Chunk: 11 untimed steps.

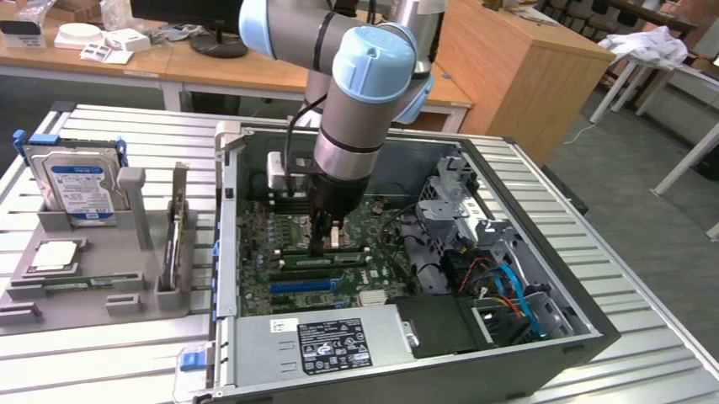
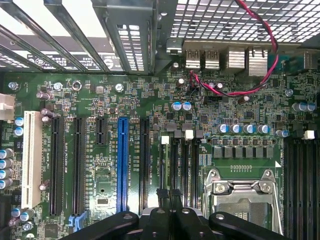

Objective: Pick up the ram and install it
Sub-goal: 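Press down the ram until it locks into place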

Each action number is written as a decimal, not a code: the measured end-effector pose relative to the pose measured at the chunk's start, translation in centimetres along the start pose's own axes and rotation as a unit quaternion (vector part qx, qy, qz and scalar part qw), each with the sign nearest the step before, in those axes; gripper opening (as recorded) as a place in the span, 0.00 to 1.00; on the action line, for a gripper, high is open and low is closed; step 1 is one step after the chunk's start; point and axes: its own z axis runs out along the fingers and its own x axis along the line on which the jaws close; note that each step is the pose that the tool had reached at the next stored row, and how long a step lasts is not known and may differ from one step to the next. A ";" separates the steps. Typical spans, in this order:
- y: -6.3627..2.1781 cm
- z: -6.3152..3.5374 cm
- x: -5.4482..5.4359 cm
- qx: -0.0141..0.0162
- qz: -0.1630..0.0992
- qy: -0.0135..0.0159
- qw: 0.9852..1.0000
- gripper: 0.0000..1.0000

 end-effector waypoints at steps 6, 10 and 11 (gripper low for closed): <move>0.03 -0.69 0.0 0.000 0.000 0.000 1.000 0.11; 0.07 -1.72 -0.1 0.000 0.000 0.000 1.000 0.11; 0.08 -1.99 -0.1 0.000 0.000 0.000 1.000 0.11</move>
